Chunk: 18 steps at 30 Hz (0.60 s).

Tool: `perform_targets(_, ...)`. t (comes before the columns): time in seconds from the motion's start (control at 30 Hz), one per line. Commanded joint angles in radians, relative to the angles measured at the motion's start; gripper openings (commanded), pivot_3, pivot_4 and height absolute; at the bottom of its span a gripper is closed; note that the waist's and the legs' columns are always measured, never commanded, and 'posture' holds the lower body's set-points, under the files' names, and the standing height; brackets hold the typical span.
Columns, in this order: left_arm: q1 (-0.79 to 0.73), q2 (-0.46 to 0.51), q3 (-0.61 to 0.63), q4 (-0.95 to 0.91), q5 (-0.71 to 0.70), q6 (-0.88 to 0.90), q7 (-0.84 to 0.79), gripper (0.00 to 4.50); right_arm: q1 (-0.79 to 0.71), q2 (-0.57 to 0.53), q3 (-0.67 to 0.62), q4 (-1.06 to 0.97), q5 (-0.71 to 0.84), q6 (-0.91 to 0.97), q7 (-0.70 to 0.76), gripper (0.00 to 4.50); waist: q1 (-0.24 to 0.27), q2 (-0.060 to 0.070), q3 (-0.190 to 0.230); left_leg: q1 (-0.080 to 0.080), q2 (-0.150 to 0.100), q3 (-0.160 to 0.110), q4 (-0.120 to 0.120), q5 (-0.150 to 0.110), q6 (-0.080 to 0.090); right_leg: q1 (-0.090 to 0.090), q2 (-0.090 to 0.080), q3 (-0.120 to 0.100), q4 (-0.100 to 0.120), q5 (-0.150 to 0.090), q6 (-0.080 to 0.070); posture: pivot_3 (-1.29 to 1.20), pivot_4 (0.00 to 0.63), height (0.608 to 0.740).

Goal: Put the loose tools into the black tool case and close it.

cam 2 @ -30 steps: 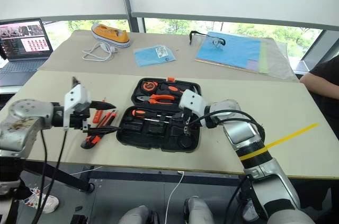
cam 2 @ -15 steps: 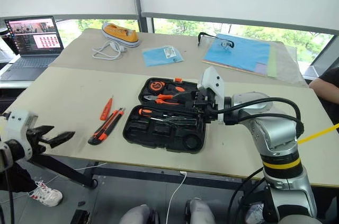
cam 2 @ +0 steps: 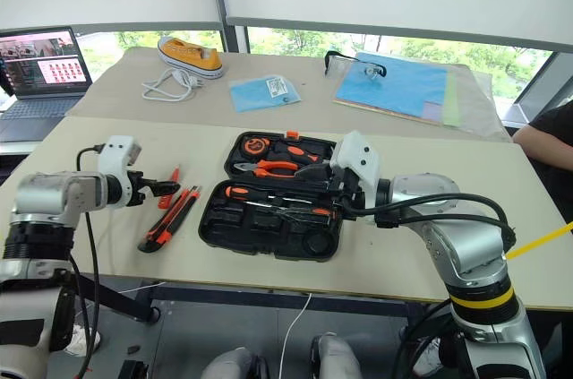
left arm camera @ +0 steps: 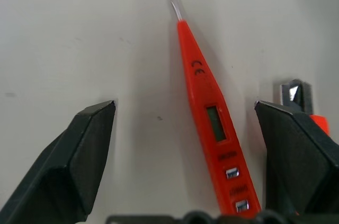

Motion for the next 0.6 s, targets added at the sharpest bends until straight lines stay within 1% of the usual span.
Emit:
perform_targets(0.03,-0.030,-0.014,-0.033,0.052,0.021,-0.013,-0.031,2.64,0.016,-0.028,-0.057,-0.061,0.041,0.014,-0.024,4.50,0.001,0.000,0.000,0.000,0.000,0.000,0.000,0.000,0.000,0.000,-0.001,0.000,0.000,-0.001,0.002,0.00,0.150,0.718)
perform_targets(0.07,-0.029,-0.017,-0.043,0.063,0.024,-0.018,-0.045,2.34,0.020,-0.032,-0.061,-0.067,0.049,0.016,-0.028,4.50,0.002,0.000,0.000,0.000,0.000,0.000,0.001,0.000,0.000,0.000,-0.001,0.000,0.000,-0.002,0.004,0.00,0.150,0.718)
perform_targets(0.13,-0.024,-0.019,-0.056,0.109,0.044,-0.038,-0.048,1.48,0.031,-0.044,-0.068,-0.084,0.063,0.023,-0.035,4.50,0.002,0.000,0.000,0.001,0.000,0.000,0.001,0.000,0.000,0.000,-0.004,0.001,0.001,-0.003,0.005,0.00,0.150,0.718)
perform_targets(0.17,-0.023,-0.020,-0.054,0.135,0.055,-0.052,-0.041,1.18,0.035,-0.052,-0.070,-0.091,0.071,0.025,-0.038,4.50,0.002,0.000,0.000,0.001,0.000,0.000,0.001,0.000,0.000,0.000,-0.005,0.001,0.002,-0.003,0.005,0.00,0.150,0.718)
perform_targets(0.2,-0.028,-0.013,-0.043,0.165,0.067,-0.078,-0.030,0.76,0.041,-0.062,-0.072,-0.098,0.077,0.025,-0.038,4.50,0.003,0.000,0.000,0.001,0.000,0.000,0.001,0.000,0.000,0.001,-0.005,0.001,0.002,-0.003,0.005,0.00,0.150,0.718)
perform_targets(0.23,-0.032,0.001,-0.041,0.174,0.080,-0.122,-0.035,0.44,0.046,-0.072,-0.077,-0.102,0.085,0.028,-0.035,4.50,0.003,0.000,0.000,0.002,0.000,0.000,0.002,0.000,0.000,0.001,-0.006,0.001,0.003,-0.003,0.005,0.00,0.150,0.718)
perform_targets(0.33,-0.037,0.037,-0.055,0.138,0.103,-0.331,-0.113,0.42,0.060,-0.102,-0.096,-0.109,0.138,0.063,-0.020,4.50,0.003,0.000,0.000,0.004,0.000,0.000,0.002,0.000,0.000,0.002,-0.007,0.002,0.004,-0.004,0.006,0.00,0.150,0.718)
perform_targets(0.4,-0.039,0.054,-0.069,0.087,0.109,-0.525,-0.215,0.42,0.077,-0.133,-0.103,-0.124,0.174,0.080,0.002,4.50,0.003,-0.002,0.001,0.003,0.001,0.000,0.002,0.001,-0.001,0.002,-0.006,0.002,0.003,-0.004,0.006,0.00,0.150,0.718)
perform_targets(0.43,-0.041,0.058,-0.074,0.076,0.110,-0.583,-0.255,0.42,0.083,-0.145,-0.105,-0.129,0.186,0.083,0.008,4.50,0.004,-0.003,0.001,0.003,0.001,0.000,0.002,0.001,-0.001,0.002,-0.007,0.001,0.003,-0.003,0.005,0.00,0.150,0.718)
perform_targets(0.5,-0.043,0.085,-0.114,0.006,0.084,-0.693,-0.460,0.42,0.100,-0.167,-0.102,-0.144,0.191,0.077,0.013,4.50,0.005,-0.003,0.002,0.000,0.002,-0.001,0.003,0.001,-0.001,-0.001,-0.007,0.001,0.003,0.000,-0.001,0.00,0.150,0.718)
perform_targets(0.53,-0.051,0.095,-0.139,-0.023,0.069,-0.720,-0.567,0.42,0.107,-0.176,-0.099,-0.149,0.190,0.073,0.011,4.50,0.005,-0.003,0.002,0.000,0.002,-0.001,0.002,0.001,-0.001,-0.001,-0.007,0.000,0.002,0.000,-0.001,0.00,0.150,0.718)
perform_targets(0.6,-0.081,0.095,-0.188,-0.045,0.058,-0.757,-0.724,0.42,0.121,-0.187,-0.097,-0.156,0.190,0.067,0.006,4.50,0.006,-0.003,0.002,-0.001,0.001,0.000,0.002,0.000,-0.001,-0.001,-0.007,0.000,0.001,0.000,-0.001,0.00,0.150,0.718)
